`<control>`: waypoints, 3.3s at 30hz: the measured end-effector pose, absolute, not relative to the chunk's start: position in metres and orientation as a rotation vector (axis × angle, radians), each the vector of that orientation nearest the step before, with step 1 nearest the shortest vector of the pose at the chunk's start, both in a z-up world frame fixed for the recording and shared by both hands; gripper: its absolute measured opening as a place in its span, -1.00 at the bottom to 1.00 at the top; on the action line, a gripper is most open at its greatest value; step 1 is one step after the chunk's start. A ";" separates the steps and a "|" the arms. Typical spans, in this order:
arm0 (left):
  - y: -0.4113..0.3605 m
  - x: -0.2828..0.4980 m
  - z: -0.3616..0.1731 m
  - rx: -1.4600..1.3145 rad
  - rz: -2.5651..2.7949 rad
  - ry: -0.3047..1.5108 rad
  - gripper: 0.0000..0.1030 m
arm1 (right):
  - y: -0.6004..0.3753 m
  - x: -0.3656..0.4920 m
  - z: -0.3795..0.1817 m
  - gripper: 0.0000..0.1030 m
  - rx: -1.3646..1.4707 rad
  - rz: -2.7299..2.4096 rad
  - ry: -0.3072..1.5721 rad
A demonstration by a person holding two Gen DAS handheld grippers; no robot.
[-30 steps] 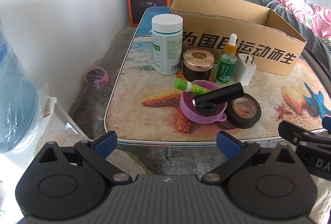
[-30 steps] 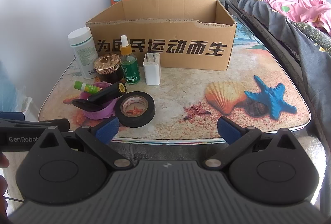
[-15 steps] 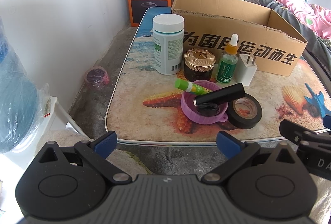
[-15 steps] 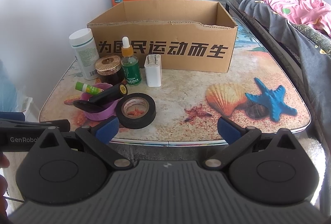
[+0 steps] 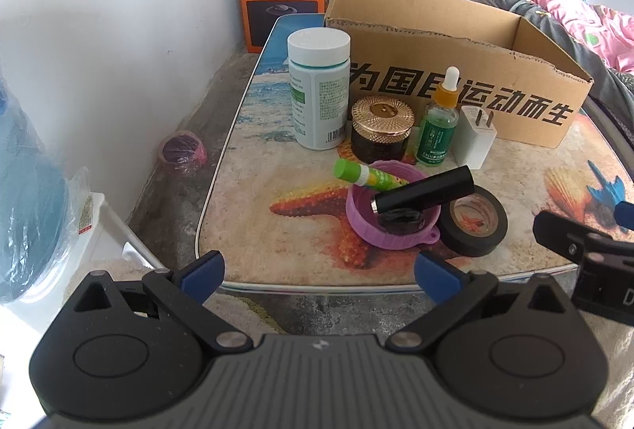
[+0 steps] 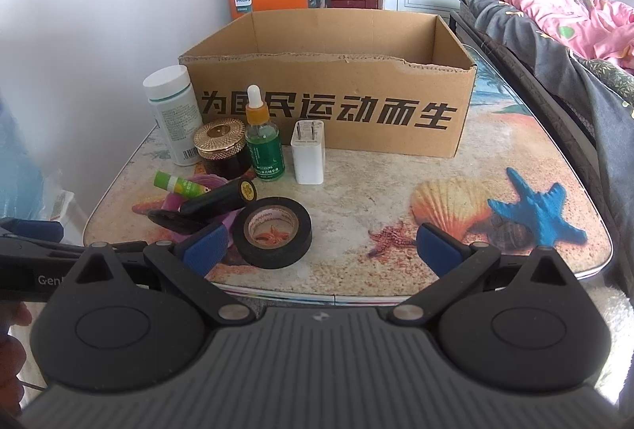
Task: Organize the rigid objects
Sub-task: 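Close the right tool on the black tube in the pink bowl, then carry the black tube into the cardboard box and open the right tool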
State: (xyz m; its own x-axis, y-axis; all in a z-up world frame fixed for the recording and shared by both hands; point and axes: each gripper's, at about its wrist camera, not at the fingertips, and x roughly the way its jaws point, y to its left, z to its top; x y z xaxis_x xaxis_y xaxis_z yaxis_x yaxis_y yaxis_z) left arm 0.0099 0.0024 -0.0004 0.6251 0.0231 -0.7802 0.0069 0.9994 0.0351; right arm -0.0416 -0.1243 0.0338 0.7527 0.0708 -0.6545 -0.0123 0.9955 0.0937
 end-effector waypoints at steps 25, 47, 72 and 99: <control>-0.047 0.048 -0.017 0.169 -0.353 0.765 -0.09 | -0.160 0.048 -0.031 -0.16 0.700 0.461 0.829; -0.053 0.051 -0.018 0.287 -0.324 0.731 -0.38 | -0.147 0.055 -0.022 -0.56 0.677 0.540 0.796; -0.032 0.090 0.118 0.149 -0.346 0.501 -0.55 | -0.139 0.095 0.152 -0.56 0.381 0.634 0.558; -0.044 0.292 0.041 0.218 -0.235 0.882 -0.53 | -0.118 0.356 0.028 -0.57 0.427 0.577 1.107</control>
